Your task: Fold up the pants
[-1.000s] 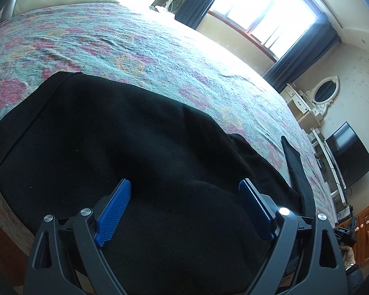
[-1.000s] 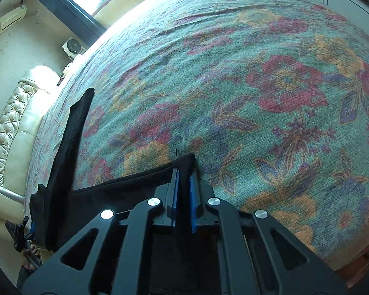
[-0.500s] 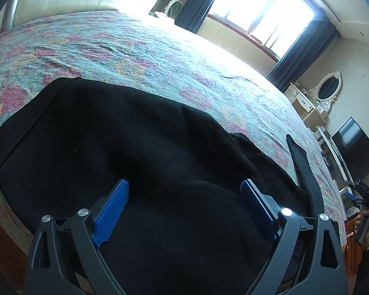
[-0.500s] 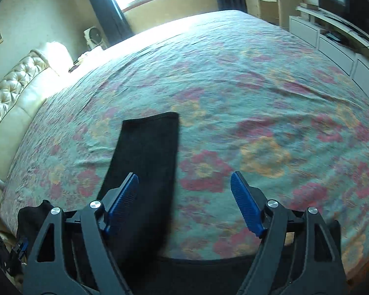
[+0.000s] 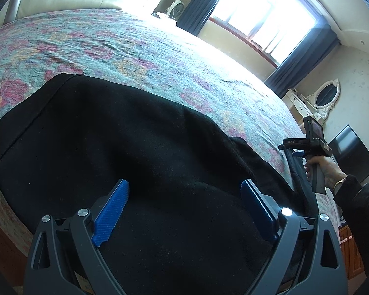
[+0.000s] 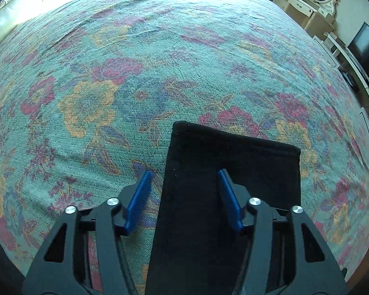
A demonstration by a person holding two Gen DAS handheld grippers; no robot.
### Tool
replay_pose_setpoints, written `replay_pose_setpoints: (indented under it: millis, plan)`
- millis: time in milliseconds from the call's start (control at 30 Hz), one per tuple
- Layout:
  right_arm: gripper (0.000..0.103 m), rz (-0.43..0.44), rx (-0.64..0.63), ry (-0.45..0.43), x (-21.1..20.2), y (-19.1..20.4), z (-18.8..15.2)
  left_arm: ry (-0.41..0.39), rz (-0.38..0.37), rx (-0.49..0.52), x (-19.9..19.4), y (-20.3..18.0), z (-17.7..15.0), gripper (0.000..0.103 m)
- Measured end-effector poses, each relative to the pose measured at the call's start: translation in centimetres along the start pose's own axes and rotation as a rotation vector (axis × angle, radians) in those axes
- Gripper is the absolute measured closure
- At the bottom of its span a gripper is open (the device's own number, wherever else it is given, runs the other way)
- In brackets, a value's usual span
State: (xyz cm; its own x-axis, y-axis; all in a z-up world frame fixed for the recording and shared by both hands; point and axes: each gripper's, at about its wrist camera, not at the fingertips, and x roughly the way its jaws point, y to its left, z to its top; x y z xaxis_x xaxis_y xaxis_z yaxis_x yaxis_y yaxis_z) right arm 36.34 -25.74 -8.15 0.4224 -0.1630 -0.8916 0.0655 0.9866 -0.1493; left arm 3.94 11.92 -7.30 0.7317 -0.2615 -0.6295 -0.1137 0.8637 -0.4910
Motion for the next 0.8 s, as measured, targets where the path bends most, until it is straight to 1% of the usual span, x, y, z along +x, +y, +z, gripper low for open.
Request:
replay_pose_setpoints:
  millis: [33, 67, 167, 267, 300, 367, 433, 533, 633, 667, 733, 800]
  plan:
    - [0.095, 0.021, 0.014, -0.014, -0.5, -0.8, -0.1, -0.001, -0.002, -0.003, 0.0, 0.0, 0.0, 0.012]
    - [0.096, 0.062, 0.041, -0.031, -1.3, -1.8, -0.5, -0.002, -0.003, -0.002, 0.0, 0.0, 0.0, 0.012]
    - [0.096, 0.166, 0.113, -0.123, -5.0, -5.2, -1.9, 0.001, 0.012, 0.019, 0.0, -0.3, 0.0, 0.012]
    - [0.096, 0.266, 0.191, -0.219, -9.8, -10.4, -4.5, 0.001, 0.017, 0.003, -0.2, -0.4, 0.1, 0.012]
    - [0.096, 0.286, 0.216, -0.252, -11.5, -12.3, -5.7, -0.001, 0.014, -0.006, -0.2, -0.4, 0.1, 0.012]
    - [0.096, 0.325, 0.262, -0.32, -14.6, -16.1, -8.5, -0.003, 0.015, -0.008, -0.4, -0.4, 0.0, 0.012]
    - [0.096, 0.349, 0.314, -0.377, -17.2, -20.1, -11.7, -0.004, 0.031, 0.01, -0.4, -0.9, -0.1, 0.012]
    - [0.096, 0.384, 0.417, -0.441, -20.1, -25.6, -17.2, -0.006, 0.042, 0.035, -0.6, -1.8, -0.3, 0.012]
    - [0.096, 0.385, 0.508, -0.472, -21.2, -29.8, -22.4, -0.011, 0.028, 0.03, -0.9, -3.2, -0.8, 0.012]
    - [0.096, 0.395, 0.54, -0.473, -21.2, -30.9, -24.0, -0.011, 0.011, 0.027, -0.9, -3.7, -0.9, 0.012]
    - [0.096, 0.413, 0.585, -0.445, -20.4, -32.3, -26.8, -0.001, -0.032, 0.023, -1.0, -5.2, -1.5, 0.012]
    - [0.096, 0.413, 0.612, -0.411, -18.9, -33.1, -29.2, 0.016, -0.071, 0.034, -1.0, -7.0, -2.4, 0.012]
